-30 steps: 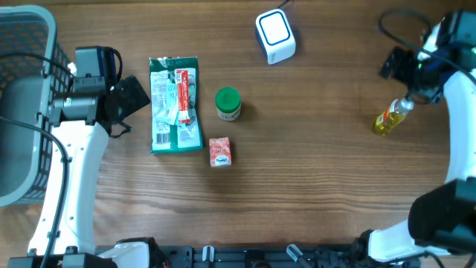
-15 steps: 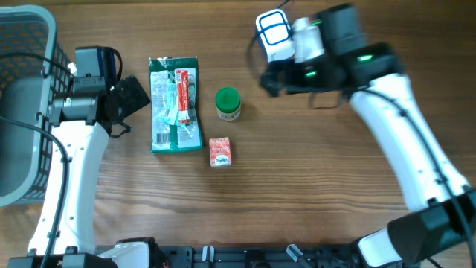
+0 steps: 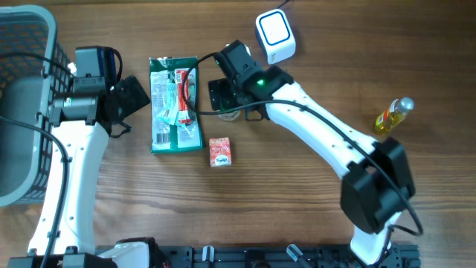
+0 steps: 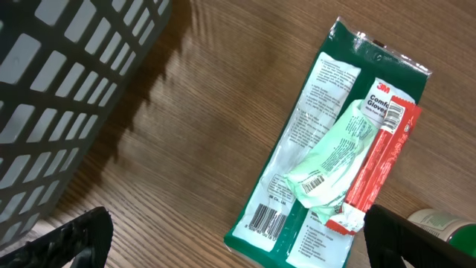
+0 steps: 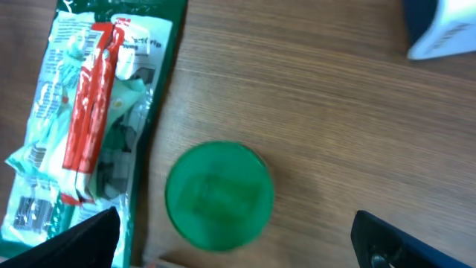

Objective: Scan the item barcode
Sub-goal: 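Move the right gripper over the green-lidded jar and lower onto it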

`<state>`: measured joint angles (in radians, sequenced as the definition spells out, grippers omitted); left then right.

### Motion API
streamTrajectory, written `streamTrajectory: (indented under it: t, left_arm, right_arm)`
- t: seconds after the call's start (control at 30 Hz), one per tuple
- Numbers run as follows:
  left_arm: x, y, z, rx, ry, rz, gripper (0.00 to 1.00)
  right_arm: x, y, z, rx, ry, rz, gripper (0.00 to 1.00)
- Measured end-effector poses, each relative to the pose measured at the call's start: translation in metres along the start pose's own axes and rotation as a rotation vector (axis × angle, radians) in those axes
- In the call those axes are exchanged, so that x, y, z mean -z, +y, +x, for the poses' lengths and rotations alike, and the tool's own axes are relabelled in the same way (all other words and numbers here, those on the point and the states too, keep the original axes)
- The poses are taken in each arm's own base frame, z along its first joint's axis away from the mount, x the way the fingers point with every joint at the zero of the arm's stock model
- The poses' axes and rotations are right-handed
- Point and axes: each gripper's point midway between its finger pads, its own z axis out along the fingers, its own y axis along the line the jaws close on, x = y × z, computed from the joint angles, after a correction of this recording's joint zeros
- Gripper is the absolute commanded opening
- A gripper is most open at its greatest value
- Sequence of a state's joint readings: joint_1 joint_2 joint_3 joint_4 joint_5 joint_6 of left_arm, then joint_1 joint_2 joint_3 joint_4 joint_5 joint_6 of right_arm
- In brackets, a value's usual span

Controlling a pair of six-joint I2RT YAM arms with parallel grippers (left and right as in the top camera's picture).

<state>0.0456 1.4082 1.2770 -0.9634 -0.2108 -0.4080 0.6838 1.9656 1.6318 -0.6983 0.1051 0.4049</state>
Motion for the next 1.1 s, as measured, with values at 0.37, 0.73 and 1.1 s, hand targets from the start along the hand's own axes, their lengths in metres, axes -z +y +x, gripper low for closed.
streamTrajectory:
  t: [0.37, 0.73, 1.1]
  left_arm:
    - [0.000, 0.000, 0.000, 0.000, -0.001, 0.000, 1.00]
    - [0.000, 0.000, 0.000, 0.000, 0.000, 0.000, 1.00]
    - [0.000, 0.000, 0.000, 0.000, 0.000, 0.000, 1.00]
  right_arm:
    - [-0.034, 0.007, 0.011, -0.033, 0.040, -0.025, 1.00]
    - [-0.048, -0.002, 0.030, -0.027, 0.110, 0.016, 1.00]
    - [-0.049, -0.011, 0.022, -0.068, 0.109, -0.022, 0.97]
